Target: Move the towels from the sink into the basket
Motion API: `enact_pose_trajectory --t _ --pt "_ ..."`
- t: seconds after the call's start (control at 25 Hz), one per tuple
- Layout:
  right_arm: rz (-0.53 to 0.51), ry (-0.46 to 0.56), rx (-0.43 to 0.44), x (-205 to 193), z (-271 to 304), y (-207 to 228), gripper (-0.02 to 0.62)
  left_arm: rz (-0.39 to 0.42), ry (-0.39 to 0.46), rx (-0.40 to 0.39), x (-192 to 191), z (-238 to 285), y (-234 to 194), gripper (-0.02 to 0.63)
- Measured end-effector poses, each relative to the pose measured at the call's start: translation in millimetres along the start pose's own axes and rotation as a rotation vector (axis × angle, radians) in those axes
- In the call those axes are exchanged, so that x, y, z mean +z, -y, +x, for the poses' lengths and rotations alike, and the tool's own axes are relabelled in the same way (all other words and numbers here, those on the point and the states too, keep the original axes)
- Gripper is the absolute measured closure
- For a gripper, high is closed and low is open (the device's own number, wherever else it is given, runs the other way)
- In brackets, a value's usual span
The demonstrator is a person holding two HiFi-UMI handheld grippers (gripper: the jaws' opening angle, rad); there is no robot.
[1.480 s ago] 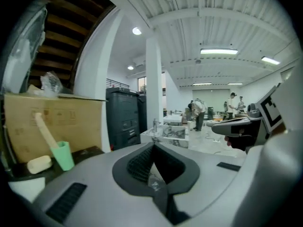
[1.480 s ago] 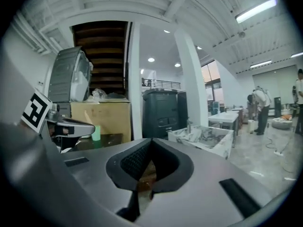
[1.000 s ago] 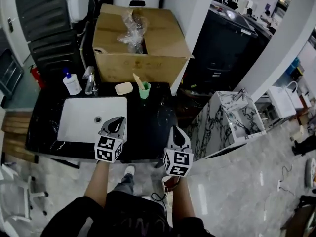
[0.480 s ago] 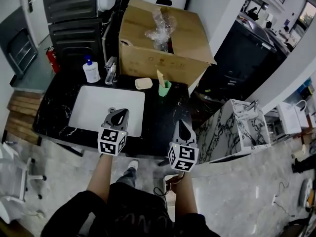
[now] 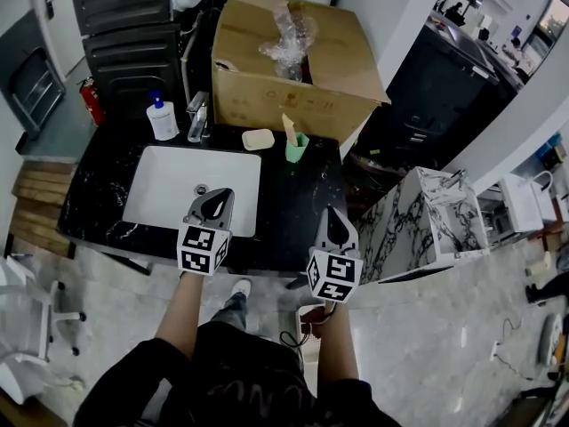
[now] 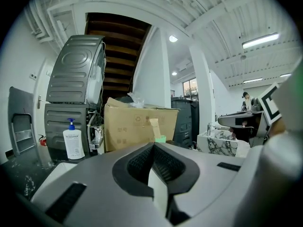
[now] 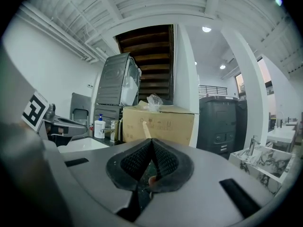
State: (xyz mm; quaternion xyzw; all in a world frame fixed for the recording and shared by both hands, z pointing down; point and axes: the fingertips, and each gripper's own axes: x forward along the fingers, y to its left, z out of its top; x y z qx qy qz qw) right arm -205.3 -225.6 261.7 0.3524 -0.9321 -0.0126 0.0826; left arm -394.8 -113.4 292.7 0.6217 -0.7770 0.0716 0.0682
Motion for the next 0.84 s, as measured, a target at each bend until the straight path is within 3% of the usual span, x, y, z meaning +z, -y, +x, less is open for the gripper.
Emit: enact_pose_trajectory --t 0.84 --pt "-0.008 0.006 0.005 -3.5 -12.5 3.0 0.581 -0.023 0.010 0.016 -0.9 -10.2 7.0 0.591"
